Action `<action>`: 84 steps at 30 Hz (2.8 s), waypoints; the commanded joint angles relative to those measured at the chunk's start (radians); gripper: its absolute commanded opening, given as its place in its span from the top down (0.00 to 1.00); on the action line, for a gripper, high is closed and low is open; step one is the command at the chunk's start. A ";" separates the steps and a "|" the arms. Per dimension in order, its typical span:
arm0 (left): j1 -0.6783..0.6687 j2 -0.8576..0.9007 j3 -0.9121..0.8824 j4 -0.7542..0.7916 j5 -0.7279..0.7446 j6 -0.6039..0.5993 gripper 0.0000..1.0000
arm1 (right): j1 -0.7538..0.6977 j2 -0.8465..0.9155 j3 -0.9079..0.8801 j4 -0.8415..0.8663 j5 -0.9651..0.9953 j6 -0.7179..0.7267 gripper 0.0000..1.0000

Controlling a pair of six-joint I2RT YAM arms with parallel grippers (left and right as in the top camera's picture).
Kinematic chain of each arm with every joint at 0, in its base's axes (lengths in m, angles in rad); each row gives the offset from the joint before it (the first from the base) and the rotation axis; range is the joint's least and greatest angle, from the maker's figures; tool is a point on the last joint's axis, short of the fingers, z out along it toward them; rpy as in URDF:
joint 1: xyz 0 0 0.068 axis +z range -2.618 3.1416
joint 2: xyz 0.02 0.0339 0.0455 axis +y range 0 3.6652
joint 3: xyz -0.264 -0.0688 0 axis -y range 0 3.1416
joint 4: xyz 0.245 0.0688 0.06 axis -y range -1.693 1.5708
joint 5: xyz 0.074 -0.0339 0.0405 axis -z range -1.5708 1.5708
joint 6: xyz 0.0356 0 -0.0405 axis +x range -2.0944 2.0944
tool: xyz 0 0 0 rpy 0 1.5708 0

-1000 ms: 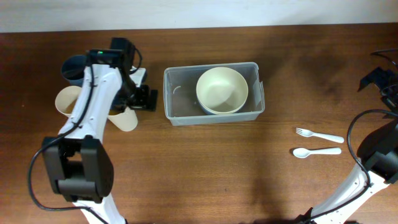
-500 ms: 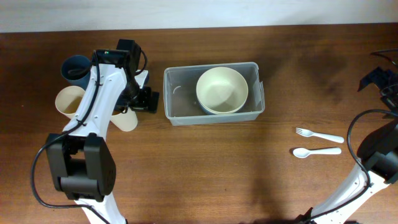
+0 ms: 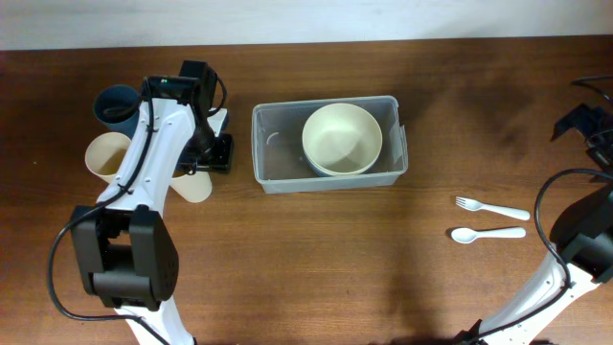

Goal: Pack container
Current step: 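Lower the left gripper around the cream cup's rim and close, then lift the cream cup and carry it right toward the container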

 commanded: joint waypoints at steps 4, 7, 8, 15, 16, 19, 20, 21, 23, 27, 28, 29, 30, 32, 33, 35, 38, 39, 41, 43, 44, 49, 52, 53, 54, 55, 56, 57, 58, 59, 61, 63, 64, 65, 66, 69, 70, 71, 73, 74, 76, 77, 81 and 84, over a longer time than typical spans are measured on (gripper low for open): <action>0.004 0.006 -0.002 -0.001 -0.003 -0.001 0.58 | 0.003 -0.037 -0.006 0.000 0.002 0.012 0.01; 0.004 0.006 0.002 -0.003 -0.003 -0.001 0.59 | 0.003 -0.037 -0.006 0.000 0.002 0.012 0.01; 0.004 0.006 0.005 -0.006 -0.003 -0.001 0.59 | 0.003 -0.037 -0.006 0.000 0.002 0.012 0.01; 0.004 0.006 0.035 -0.028 -0.003 -0.001 0.72 | 0.003 -0.037 -0.006 0.000 0.002 0.012 0.01; 0.004 0.006 0.038 -0.028 -0.003 -0.001 0.73 | 0.003 -0.037 -0.006 0.000 0.002 0.012 0.01; 0.004 0.006 0.040 -0.028 -0.003 -0.001 0.74 | 0.003 -0.037 -0.006 0.000 0.002 0.012 0.01; 0.004 0.006 0.040 -0.030 -0.003 -0.001 0.75 | 0.003 -0.037 -0.006 0.000 0.002 0.012 0.01; 0.004 0.006 0.040 -0.032 -0.003 -0.001 0.78 | 0.003 -0.037 -0.006 0.000 0.002 0.012 0.01; 0.004 0.006 0.040 -0.035 -0.003 -0.001 0.83 | 0.003 -0.037 -0.006 0.000 0.002 0.012 0.01; 0.004 0.006 0.040 -0.043 -0.003 -0.001 0.96 | 0.003 -0.037 -0.006 0.000 0.002 0.012 0.01; 0.004 0.006 0.040 -0.043 -0.003 -0.001 0.98 | 0.003 -0.037 -0.006 0.000 0.002 0.012 0.01; 0.004 0.006 0.040 -0.043 -0.003 -0.001 0.98 | 0.003 -0.037 -0.006 0.000 0.002 0.012 0.01; 0.004 0.006 0.040 -0.043 -0.003 -0.001 0.98 | 0.003 -0.037 -0.006 0.000 0.002 0.012 0.01; 0.004 0.006 0.040 -0.043 -0.003 -0.001 0.98 | 0.003 -0.037 -0.006 0.000 0.002 0.012 0.01; 0.004 0.006 0.040 -0.043 -0.003 -0.001 0.98 | 0.003 -0.037 -0.006 0.000 0.002 0.012 0.01; 0.004 0.006 0.040 -0.046 -0.003 -0.001 0.98 | 0.003 -0.037 -0.006 0.000 0.002 0.012 0.01; 0.004 0.006 0.055 -0.070 -0.003 -0.003 0.98 | 0.003 -0.037 -0.006 0.000 0.002 0.012 0.01; 0.004 0.006 0.071 -0.093 -0.002 -0.009 0.99 | 0.003 -0.037 -0.006 0.000 0.002 0.012 0.01; 0.004 0.006 0.112 -0.138 0.007 -0.009 0.98 | 0.003 -0.037 -0.006 0.000 0.002 0.012 0.01; 0.004 0.006 0.142 -0.166 0.037 -0.008 0.98 | 0.003 -0.037 -0.006 0.000 0.002 0.012 0.01; 0.004 0.006 0.156 -0.175 0.050 -0.008 0.98 | 0.003 -0.037 -0.006 0.000 0.002 0.012 0.01; -0.016 0.006 0.240 -0.231 0.092 -0.008 0.98 | 0.003 -0.037 -0.006 0.000 0.002 0.012 0.01; -0.047 0.006 0.295 -0.265 0.092 -0.008 0.99 | 0.003 -0.037 -0.006 0.000 0.002 0.012 0.01; -0.062 0.006 0.320 -0.276 0.092 -0.008 0.98 | 0.003 -0.037 -0.006 0.000 0.002 0.012 0.01; -0.076 0.006 0.341 -0.283 0.092 -0.009 0.99 | 0.003 -0.037 -0.006 0.000 0.002 0.012 0.01; -0.090 0.006 0.365 -0.287 0.092 -0.013 0.98 | 0.003 -0.037 -0.006 0.000 0.002 0.012 0.02; -0.103 0.005 0.387 -0.291 0.092 -0.019 0.98 | 0.003 -0.037 -0.006 0.000 0.002 0.012 0.01; -0.118 0.006 0.416 -0.293 0.091 -0.032 0.99 | 0.003 -0.037 -0.006 0.000 0.002 0.012 0.01; -0.129 0.006 0.435 -0.294 0.091 -0.039 0.98 | 0.003 -0.037 -0.006 0.000 0.002 0.012 0.01; -0.140 0.006 0.456 -0.295 0.091 -0.043 0.98 | 0.003 -0.037 -0.006 0.000 0.002 0.012 0.01; -0.157 0.006 0.499 -0.297 0.090 -0.062 0.98 | 0.003 -0.037 -0.006 0.000 0.002 0.012 0.01; -0.164 0.006 0.536 -0.297 0.090 -0.080 0.98 | 0.003 -0.037 -0.006 0.000 0.002 0.012 0.01; -0.166 0.006 0.557 -0.295 0.090 -0.088 0.98 | 0.003 -0.037 -0.006 0.000 0.002 0.012 0.01; -0.166 0.006 0.571 -0.289 0.091 -0.096 0.98 | 0.003 -0.037 -0.006 0.000 0.002 0.012 0.01; -0.166 0.006 0.586 -0.280 0.091 -0.098 0.99 | 0.003 -0.037 -0.006 0.000 0.002 0.012 0.01; -0.169 0.006 0.598 -0.242 0.092 -0.102 0.99 | 0.003 -0.037 -0.006 0.000 0.002 0.012 0.01; -0.171 0.006 0.598 -0.231 0.092 -0.101 0.98 | 0.003 -0.037 -0.006 0.000 0.002 0.012 0.01; -0.177 0.006 0.598 -0.224 0.092 -0.101 0.98 | 0.003 -0.037 -0.006 0.000 0.002 0.012 0.01; -0.192 0.006 0.598 -0.215 0.091 -0.101 0.99 | 0.003 -0.037 -0.006 0.000 0.002 0.012 0.01; -0.201 0.006 0.598 -0.206 0.090 -0.101 0.98 | 0.003 -0.037 -0.006 0.000 0.002 0.012 0.01; -0.221 0.006 0.598 -0.179 0.087 -0.100 0.99 | 0.003 -0.037 -0.006 0.000 0.002 0.012 0.01; -0.229 0.006 0.598 -0.166 0.082 -0.100 0.98 | 0.003 -0.037 -0.006 0.000 0.002 0.012 0.01; -0.254 0.008 0.598 -0.096 0.068 -0.101 0.98 | 0.003 -0.037 -0.006 0.000 0.002 0.012 0.01; -0.259 0.011 0.598 -0.066 0.068 -0.101 0.98 | 0.003 -0.037 -0.006 0.000 0.002 0.012 0.01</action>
